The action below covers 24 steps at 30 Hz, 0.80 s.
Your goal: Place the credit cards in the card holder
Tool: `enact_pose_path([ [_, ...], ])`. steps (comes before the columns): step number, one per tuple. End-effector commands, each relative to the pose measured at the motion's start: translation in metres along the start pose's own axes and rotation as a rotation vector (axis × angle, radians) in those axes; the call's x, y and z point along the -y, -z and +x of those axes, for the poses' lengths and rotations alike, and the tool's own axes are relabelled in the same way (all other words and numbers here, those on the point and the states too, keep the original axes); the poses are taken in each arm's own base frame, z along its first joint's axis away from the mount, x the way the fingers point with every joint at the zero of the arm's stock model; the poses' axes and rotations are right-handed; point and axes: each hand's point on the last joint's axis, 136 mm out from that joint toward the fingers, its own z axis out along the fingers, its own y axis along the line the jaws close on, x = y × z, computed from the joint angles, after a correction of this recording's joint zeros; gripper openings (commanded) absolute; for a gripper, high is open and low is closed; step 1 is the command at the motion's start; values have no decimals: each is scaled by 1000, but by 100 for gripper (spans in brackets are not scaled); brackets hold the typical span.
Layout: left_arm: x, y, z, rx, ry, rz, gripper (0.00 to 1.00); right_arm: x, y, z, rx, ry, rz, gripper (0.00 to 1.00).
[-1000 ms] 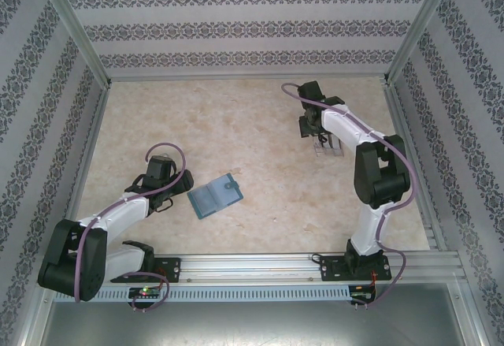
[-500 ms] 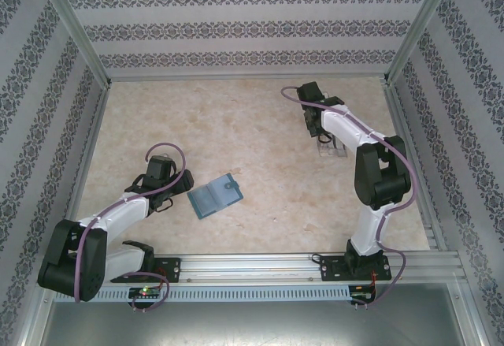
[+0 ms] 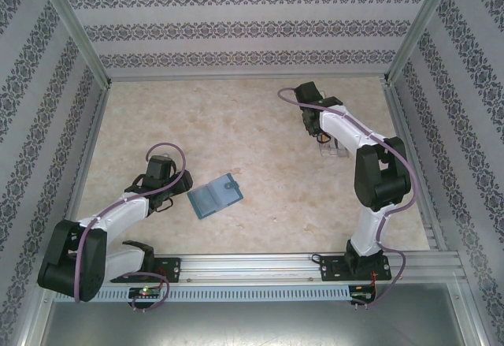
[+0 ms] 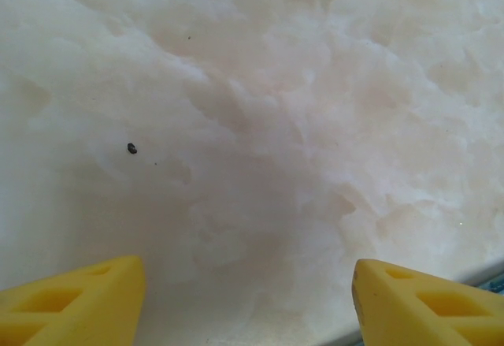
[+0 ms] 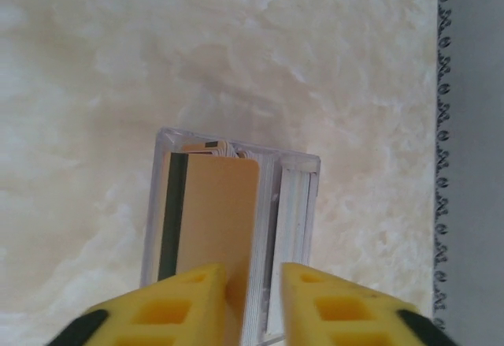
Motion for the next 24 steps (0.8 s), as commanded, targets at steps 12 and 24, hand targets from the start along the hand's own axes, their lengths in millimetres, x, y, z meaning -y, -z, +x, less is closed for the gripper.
enact_pose_path([
  [12,8,-1,-13,25,-16,24,59,-20,27,-5,41,-45,-181,0],
  [24,15,10,-21,47,-42,57,60,-47,96,-2,130,-132,-555,0],
])
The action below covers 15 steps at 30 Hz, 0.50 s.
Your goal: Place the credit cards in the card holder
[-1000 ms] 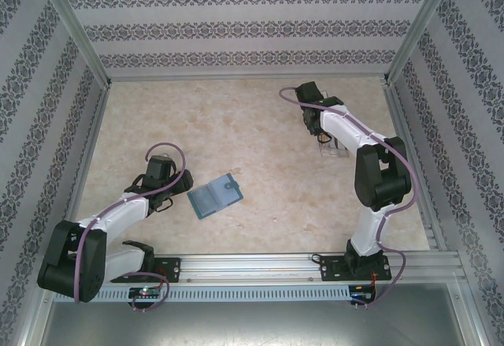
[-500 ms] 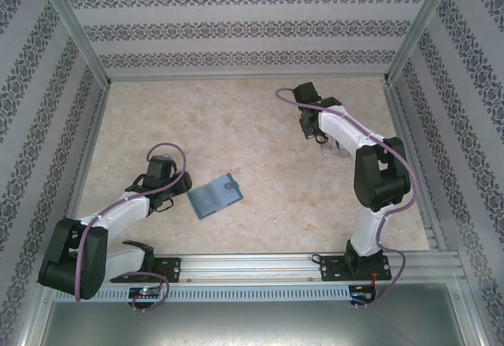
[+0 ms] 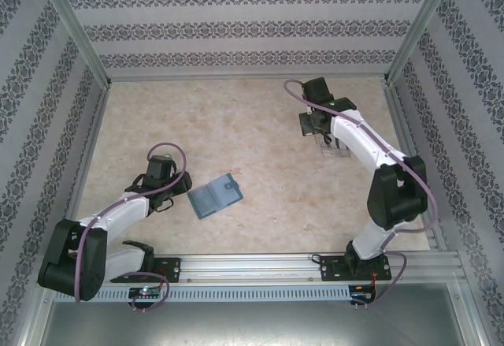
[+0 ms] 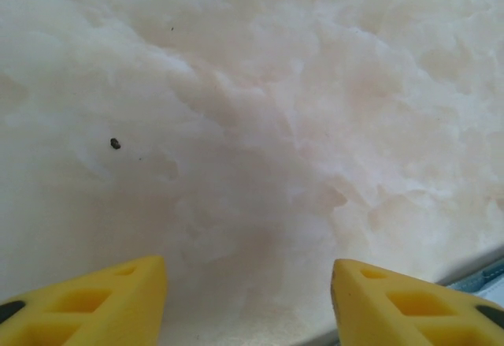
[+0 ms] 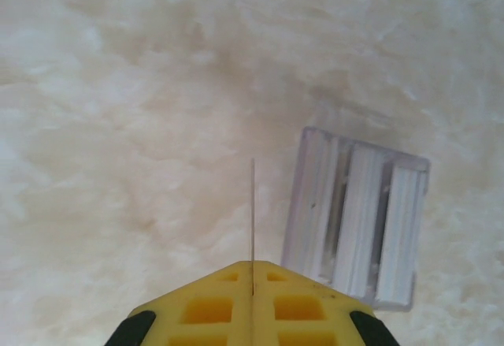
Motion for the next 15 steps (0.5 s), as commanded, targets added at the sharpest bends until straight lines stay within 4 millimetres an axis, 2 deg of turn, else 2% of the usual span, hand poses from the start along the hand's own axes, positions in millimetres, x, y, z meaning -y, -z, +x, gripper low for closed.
enact_pose_path([
  [1,12,10,-21,56,-29,40,61,-39,26,7,23,-47,-262,0],
  [6,34,8,-19,59,-43,180,62,-119,45,32,-1,-50,-649,0],
  [11,28,10,-18,102,-28,170,58,-207,66,61,-84,19,-1021,0],
  [15,31,15,-7,62,6,211,54,-253,60,84,-203,40,-1183,0],
])
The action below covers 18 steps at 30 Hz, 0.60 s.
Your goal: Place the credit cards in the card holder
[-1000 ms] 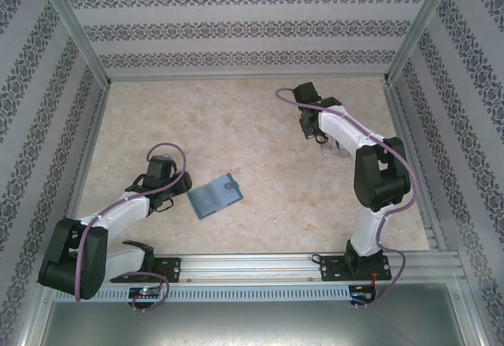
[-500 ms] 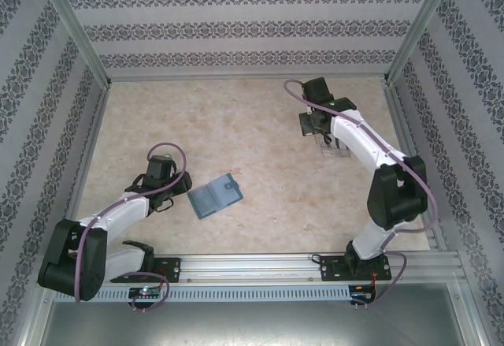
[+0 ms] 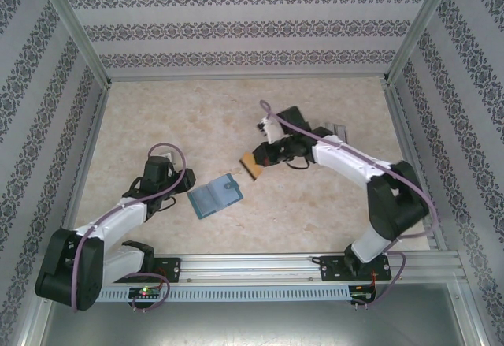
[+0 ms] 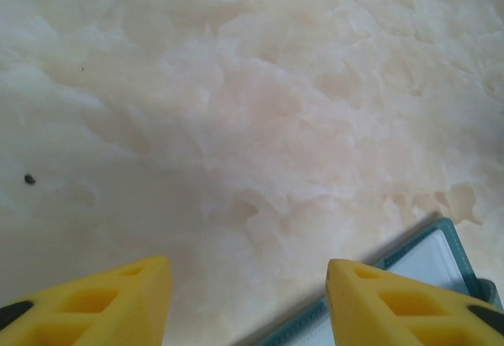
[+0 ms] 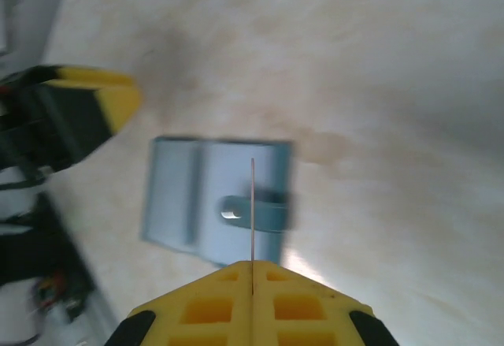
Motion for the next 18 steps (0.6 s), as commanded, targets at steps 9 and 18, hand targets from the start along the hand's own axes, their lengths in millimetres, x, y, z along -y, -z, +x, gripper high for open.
enact_pose_path([
  [9,13,19,65,-263,181,107,40,-36,-82,26,-188,-36,-291,0],
  [18,4,20,82,-336,189,57,29,-24,-104,36,-248,-77,-333,0],
])
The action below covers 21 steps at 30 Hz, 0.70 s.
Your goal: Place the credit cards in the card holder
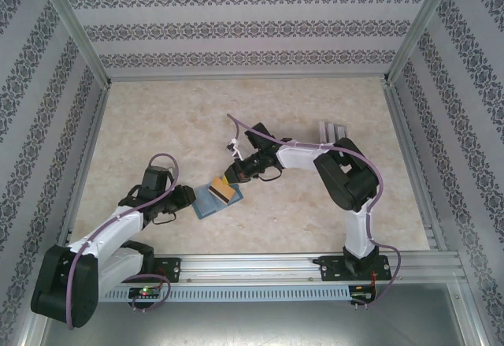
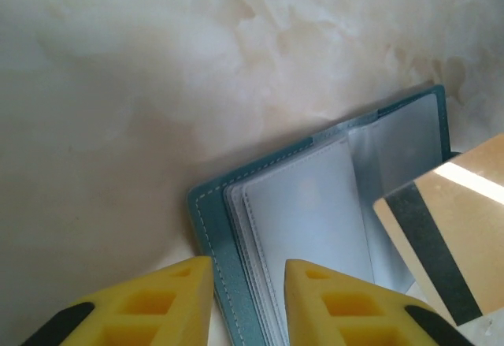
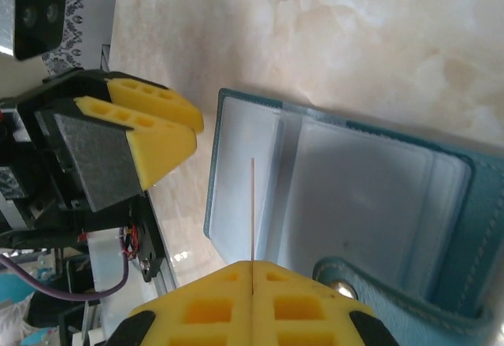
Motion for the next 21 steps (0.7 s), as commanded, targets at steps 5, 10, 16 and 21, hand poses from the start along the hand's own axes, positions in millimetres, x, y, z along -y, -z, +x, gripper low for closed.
enact_pose_path([
  [5,-10,-13,16,-116,24,-56,25,8,-8,-1,-17,-19,-33,0],
  [10,-14,-28,23,-200,30,-82,20,12,-4,0,-13,-42,-45,0],
  [16,-16,-35,27,-236,26,-111,17,16,2,-1,11,-48,-43,0],
  [21,-18,-36,27,-238,17,-132,15,23,0,4,8,-67,-37,0],
])
